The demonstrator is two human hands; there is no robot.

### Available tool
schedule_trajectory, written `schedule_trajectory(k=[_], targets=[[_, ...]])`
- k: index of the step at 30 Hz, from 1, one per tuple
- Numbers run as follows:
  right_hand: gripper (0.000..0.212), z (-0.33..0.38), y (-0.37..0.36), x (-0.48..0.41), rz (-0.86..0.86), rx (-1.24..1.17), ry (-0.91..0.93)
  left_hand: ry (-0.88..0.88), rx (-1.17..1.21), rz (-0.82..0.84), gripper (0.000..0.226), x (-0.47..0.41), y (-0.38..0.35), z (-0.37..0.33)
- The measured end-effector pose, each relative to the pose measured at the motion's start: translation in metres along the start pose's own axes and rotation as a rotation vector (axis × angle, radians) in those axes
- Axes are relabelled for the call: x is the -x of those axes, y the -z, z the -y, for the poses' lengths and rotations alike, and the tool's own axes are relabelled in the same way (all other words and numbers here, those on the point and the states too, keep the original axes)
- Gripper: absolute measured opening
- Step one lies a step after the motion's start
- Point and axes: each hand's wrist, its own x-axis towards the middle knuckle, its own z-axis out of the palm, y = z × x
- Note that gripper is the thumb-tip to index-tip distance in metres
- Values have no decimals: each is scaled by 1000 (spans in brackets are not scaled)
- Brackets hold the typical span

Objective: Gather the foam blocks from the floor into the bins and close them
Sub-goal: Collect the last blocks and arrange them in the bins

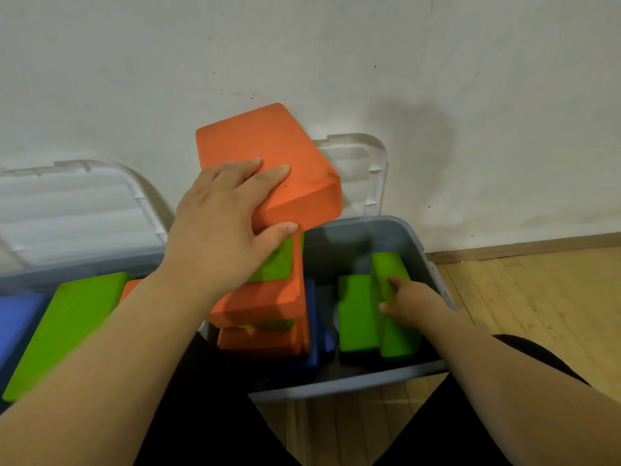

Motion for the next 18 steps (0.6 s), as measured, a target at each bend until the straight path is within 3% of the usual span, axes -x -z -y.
schedule_trajectory(k=[5, 9, 14, 18], targets=[[89, 9, 0, 4, -26, -119, 41, 11, 24, -13, 75, 3, 0, -1], [99, 16, 17, 13, -342, 30, 4, 13, 38, -18, 76, 5, 1, 0], [72, 8, 16, 13, -512, -40, -69, 5, 53, -36, 76, 4, -2, 2], [65, -5, -10, -3, -502, -227, -2, -1, 56, -37, 76, 5, -4, 2]])
